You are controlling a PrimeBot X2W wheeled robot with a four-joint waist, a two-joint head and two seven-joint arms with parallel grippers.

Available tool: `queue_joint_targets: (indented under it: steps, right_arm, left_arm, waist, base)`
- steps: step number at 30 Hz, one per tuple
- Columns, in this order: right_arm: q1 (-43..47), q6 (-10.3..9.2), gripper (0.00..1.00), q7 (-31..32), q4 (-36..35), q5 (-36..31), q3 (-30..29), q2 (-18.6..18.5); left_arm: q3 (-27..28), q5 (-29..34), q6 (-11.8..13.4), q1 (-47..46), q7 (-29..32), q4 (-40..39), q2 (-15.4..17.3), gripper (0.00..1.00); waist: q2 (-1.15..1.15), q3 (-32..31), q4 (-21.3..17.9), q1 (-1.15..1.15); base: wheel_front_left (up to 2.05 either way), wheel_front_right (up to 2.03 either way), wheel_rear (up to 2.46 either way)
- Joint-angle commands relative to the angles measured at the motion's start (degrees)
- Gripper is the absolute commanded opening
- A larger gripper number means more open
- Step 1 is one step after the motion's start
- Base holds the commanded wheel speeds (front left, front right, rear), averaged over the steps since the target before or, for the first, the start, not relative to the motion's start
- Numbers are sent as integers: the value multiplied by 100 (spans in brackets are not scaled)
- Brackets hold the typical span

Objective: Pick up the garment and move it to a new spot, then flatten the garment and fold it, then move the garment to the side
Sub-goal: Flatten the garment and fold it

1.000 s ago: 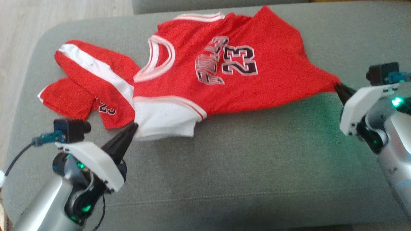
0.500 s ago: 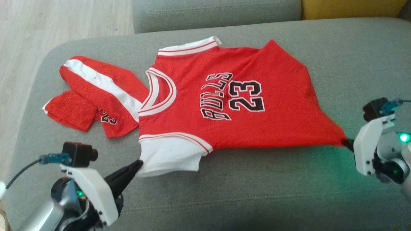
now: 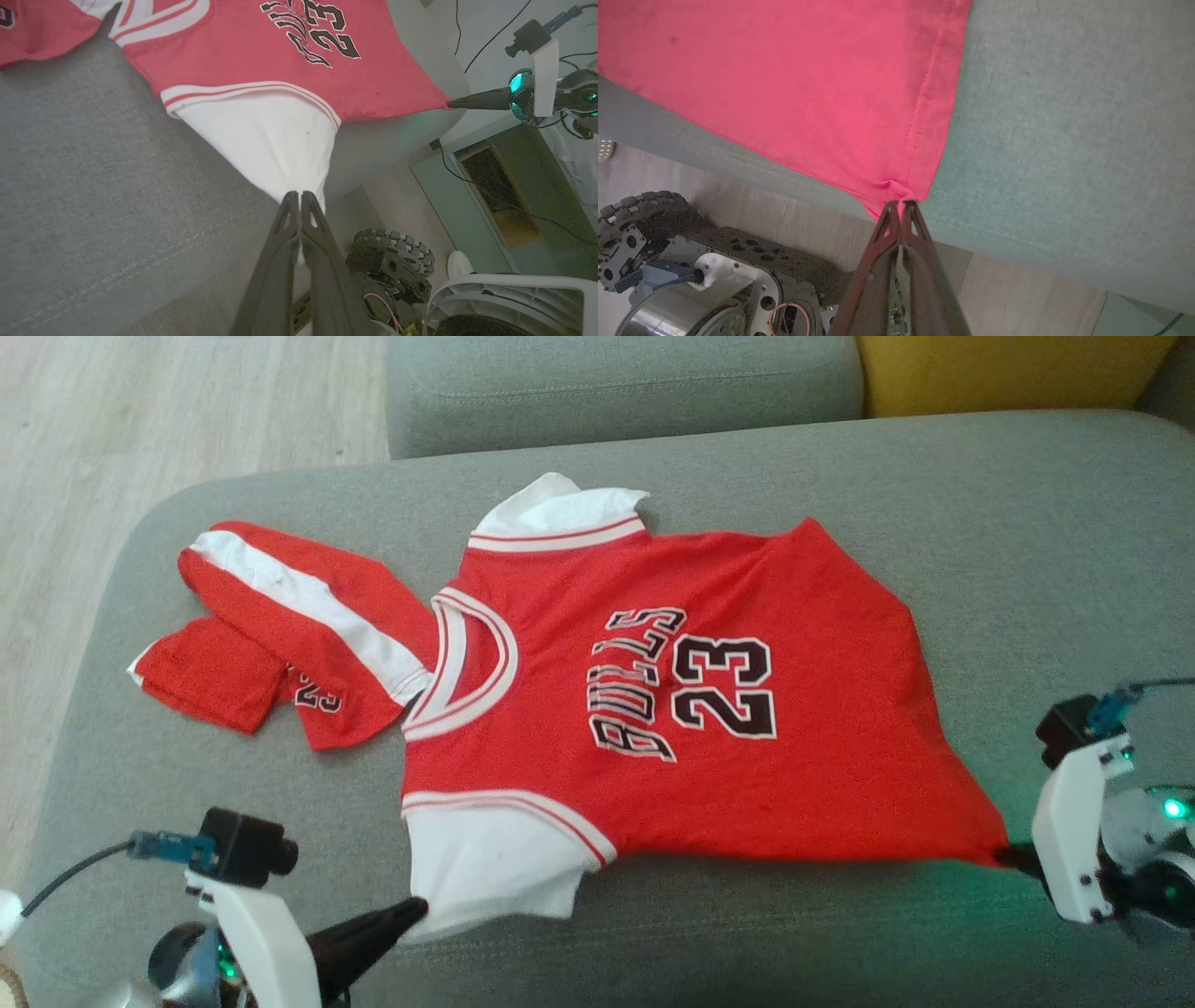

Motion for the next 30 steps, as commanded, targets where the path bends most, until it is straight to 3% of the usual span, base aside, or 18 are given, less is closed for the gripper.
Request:
queue_joint_targets:
  steps: [1, 9, 16, 30]
  right_arm:
    - [94, -1, 0, 103, -169, 21, -108, -291]
    - [588, -1, 0, 714, -461, -23, -545, -418]
    - [994, -1, 0, 1153, -957, -164, -1067, -298]
    - [1501, -1, 0, 1551, -1676, -666, -1989, 139]
  left_arm:
    - [238, -116, -36, -189, 25, -240, 263, 0]
    - [126, -541, -36, 40, 319, -643, 624, 0]
    - [-23, -875, -36, 166, 447, -974, 896, 0]
    - [-192, -1122, -36, 85, 190, -1071, 983, 0]
  waist:
    - [0, -8, -20, 0]
    - [0, 40, -104, 0]
    - [0, 108, -154, 0]
    - [0, 97, -132, 0]
  base:
    - [0, 0, 0]
    - [0, 0, 0]
    - [0, 0, 0]
    - [0, 0, 0]
